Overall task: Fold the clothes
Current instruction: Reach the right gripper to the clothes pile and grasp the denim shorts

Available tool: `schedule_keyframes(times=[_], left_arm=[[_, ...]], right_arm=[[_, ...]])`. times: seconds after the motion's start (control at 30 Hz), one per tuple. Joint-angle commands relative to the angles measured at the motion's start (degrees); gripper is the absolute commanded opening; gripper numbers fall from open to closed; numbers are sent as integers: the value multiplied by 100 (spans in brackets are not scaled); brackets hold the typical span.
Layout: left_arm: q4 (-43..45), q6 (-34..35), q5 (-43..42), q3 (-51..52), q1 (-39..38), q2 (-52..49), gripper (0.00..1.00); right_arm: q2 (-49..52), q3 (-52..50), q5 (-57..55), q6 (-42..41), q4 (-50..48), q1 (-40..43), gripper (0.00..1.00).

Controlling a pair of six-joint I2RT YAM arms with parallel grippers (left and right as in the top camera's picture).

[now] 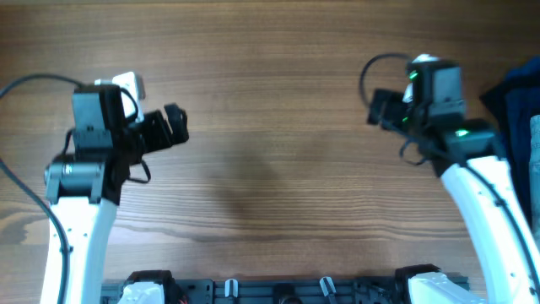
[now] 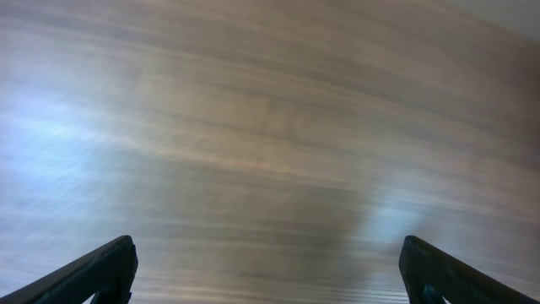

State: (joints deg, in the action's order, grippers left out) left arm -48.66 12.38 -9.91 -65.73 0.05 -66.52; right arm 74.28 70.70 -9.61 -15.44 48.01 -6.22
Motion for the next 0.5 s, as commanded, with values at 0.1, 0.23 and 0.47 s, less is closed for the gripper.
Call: schedule_keyframes(times=[0.1,0.23,0.47], left_arm=[[210,9,-662,-203,-33,-297,100],[120,9,-682,-203,-33,-367,100],[-15,9,-855,-203,-33,-452,100]], right_arm=[[435,1051,-133,-264,439,1963,100],[905,1121,-131,-256,249,3163,99],[2334,1121,90,-295,-826,4264,100]])
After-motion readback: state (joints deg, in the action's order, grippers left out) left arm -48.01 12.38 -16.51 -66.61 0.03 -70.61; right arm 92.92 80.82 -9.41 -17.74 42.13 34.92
